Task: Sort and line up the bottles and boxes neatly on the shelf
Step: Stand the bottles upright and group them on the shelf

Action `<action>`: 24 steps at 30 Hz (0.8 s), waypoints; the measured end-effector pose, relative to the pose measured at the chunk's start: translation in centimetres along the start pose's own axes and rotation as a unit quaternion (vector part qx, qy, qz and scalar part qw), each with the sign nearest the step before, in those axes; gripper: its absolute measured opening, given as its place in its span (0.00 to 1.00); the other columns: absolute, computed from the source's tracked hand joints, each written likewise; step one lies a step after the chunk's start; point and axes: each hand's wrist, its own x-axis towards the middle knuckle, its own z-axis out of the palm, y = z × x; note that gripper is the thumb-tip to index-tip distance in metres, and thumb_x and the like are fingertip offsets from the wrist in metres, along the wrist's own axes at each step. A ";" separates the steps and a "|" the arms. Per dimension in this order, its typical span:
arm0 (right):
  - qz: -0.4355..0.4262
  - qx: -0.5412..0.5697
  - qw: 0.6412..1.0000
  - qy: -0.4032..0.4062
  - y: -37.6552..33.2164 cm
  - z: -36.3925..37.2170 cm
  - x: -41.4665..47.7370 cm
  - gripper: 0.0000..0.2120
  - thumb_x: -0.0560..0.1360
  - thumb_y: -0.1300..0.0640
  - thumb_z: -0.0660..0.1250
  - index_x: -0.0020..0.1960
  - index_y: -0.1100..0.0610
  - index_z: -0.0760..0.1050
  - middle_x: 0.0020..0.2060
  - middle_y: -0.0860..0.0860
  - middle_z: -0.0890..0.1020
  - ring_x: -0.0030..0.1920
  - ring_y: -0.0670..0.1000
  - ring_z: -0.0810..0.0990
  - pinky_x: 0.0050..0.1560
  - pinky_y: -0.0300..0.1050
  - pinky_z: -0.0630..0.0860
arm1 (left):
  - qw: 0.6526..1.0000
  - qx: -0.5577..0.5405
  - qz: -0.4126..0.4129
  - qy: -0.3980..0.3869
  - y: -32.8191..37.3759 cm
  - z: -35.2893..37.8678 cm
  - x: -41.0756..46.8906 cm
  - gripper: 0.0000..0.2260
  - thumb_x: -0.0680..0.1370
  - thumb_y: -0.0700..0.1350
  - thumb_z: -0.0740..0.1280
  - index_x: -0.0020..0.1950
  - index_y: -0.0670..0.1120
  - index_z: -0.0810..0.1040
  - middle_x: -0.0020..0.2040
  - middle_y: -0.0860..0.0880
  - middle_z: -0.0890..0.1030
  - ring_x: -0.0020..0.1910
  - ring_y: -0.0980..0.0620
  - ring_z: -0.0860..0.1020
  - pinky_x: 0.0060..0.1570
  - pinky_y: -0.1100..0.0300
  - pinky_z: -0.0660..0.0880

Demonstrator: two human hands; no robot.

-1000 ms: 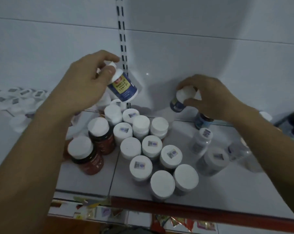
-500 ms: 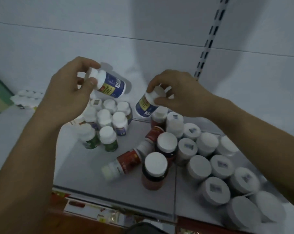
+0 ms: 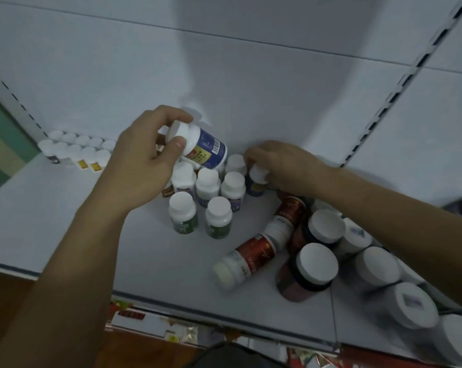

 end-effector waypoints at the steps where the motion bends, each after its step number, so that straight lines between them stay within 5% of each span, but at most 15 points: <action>1: 0.009 -0.002 1.000 0.013 -0.1 0.0 0.1 0.23 0.69 0.68 0.71 0.61 0.56 0.72 0.51 0.56 0.79 0.50 0.59 0.77 0.44 0.58 0.79 | 1.000 0.000 0.002 -0.005 -0.1 0.1 0.0 0.13 0.83 0.41 0.64 0.65 0.56 0.76 0.62 0.56 0.77 0.54 0.58 0.80 0.47 0.66 0.72; 6: 0.052 -0.001 0.998 0.046 -0.9 -0.6 -0.6 0.23 0.69 0.58 0.77 0.61 0.55 0.74 0.52 0.54 0.77 0.52 0.57 0.77 0.46 0.57 0.78 | 0.999 0.001 0.028 -0.041 0.4 0.6 0.8 0.15 0.83 0.40 0.64 0.66 0.57 0.76 0.63 0.57 0.76 0.57 0.58 0.79 0.50 0.63 0.74; 9: 0.100 0.164 0.974 0.121 -2.2 -3.0 -2.2 0.25 0.73 0.49 0.75 0.66 0.51 0.70 0.53 0.47 0.79 0.50 0.47 0.77 0.49 0.45 0.78 | 0.996 -0.018 0.048 -0.074 1.5 1.3 1.4 0.19 0.82 0.38 0.64 0.68 0.59 0.73 0.62 0.60 0.76 0.57 0.58 0.78 0.54 0.58 0.78; 12: 0.098 0.310 0.935 0.145 -4.4 -5.5 -3.5 0.36 0.72 0.45 0.77 0.72 0.49 0.62 0.56 0.46 0.81 0.52 0.44 0.80 0.45 0.33 0.75 | 0.984 -0.049 0.089 -0.147 3.5 2.7 1.7 0.27 0.82 0.37 0.65 0.74 0.62 0.67 0.61 0.60 0.76 0.56 0.59 0.78 0.53 0.64 0.78; 15: 0.095 0.272 0.941 0.177 -5.0 -5.2 -4.2 0.37 0.72 0.48 0.77 0.73 0.51 0.62 0.48 0.49 0.83 0.44 0.46 0.82 0.41 0.32 0.74 | 0.981 -0.060 0.102 -0.156 4.9 4.5 1.9 0.30 0.81 0.41 0.69 0.76 0.65 0.63 0.60 0.57 0.76 0.53 0.57 0.81 0.52 0.64 0.78; 18: 0.114 0.263 0.944 0.165 -3.8 -4.6 -5.4 0.29 0.72 0.48 0.74 0.68 0.54 0.67 0.41 0.51 0.81 0.36 0.44 0.79 0.36 0.31 0.71 | 0.991 -0.027 0.084 -0.104 4.4 5.0 1.6 0.21 0.81 0.45 0.68 0.72 0.62 0.70 0.60 0.54 0.76 0.49 0.58 0.82 0.48 0.68 0.77; 21: 0.085 0.224 0.963 0.125 -2.6 -3.5 -5.9 0.24 0.67 0.48 0.73 0.60 0.55 0.75 0.47 0.49 0.80 0.42 0.42 0.77 0.43 0.36 0.73 | 0.984 0.098 0.091 -0.116 2.3 5.3 1.3 0.10 0.82 0.43 0.65 0.60 0.53 0.81 0.55 0.52 0.80 0.49 0.57 0.80 0.51 0.58 0.78; 24: 0.068 0.169 0.981 0.064 -2.0 -2.0 -5.2 0.25 0.66 0.52 0.78 0.62 0.53 0.78 0.49 0.52 0.76 0.46 0.51 0.76 0.49 0.45 0.74 | 0.964 0.162 0.095 -0.187 0.8 5.9 0.4 0.11 0.82 0.40 0.63 0.58 0.50 0.83 0.54 0.53 0.79 0.53 0.51 0.79 0.55 0.52 0.76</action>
